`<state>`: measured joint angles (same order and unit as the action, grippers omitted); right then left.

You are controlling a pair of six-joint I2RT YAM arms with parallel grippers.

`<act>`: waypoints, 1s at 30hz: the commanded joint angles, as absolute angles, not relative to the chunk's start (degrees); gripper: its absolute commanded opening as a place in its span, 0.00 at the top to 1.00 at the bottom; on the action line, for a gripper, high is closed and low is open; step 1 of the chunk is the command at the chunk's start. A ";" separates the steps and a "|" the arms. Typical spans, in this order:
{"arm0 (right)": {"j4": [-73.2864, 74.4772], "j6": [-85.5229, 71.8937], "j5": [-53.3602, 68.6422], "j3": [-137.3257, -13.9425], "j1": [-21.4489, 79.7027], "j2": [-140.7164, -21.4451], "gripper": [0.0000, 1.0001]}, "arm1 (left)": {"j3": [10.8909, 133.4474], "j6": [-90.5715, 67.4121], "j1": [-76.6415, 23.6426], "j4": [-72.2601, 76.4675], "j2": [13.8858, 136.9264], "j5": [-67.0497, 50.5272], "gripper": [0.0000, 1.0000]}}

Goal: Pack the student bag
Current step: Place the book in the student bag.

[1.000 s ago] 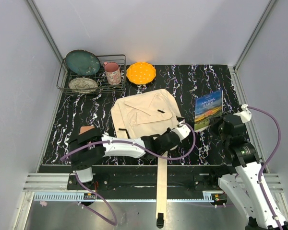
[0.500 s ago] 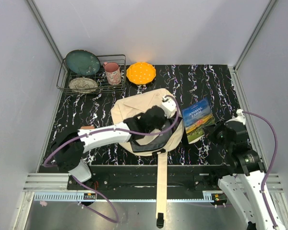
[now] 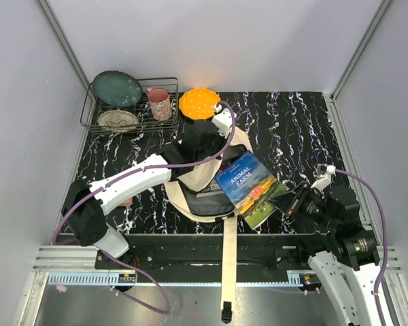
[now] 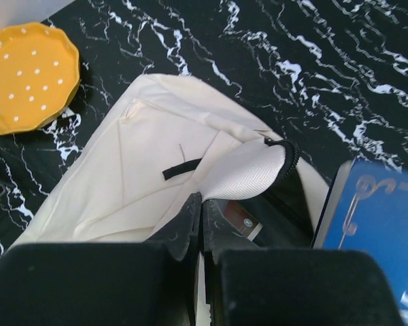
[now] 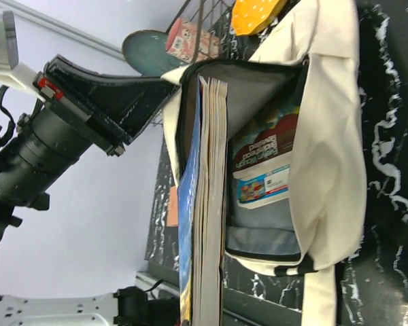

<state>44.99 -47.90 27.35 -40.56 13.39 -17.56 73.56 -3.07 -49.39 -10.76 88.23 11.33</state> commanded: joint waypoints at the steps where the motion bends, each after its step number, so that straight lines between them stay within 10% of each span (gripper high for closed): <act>1: 42.45 -51.76 36.81 -40.09 13.36 -14.77 1.00 | 79.62 -3.25 -49.04 -9.14 85.87 9.84 1.00; 30: -11.23 -64.93 24.02 -21.10 20.65 -40.87 1.00 | 83.32 -4.92 -54.67 -10.81 82.61 6.06 1.00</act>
<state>0.25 -61.21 31.09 -20.71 17.10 -40.58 77.87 -3.75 -53.25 -17.96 83.02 7.44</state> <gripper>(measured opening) 0.133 0.024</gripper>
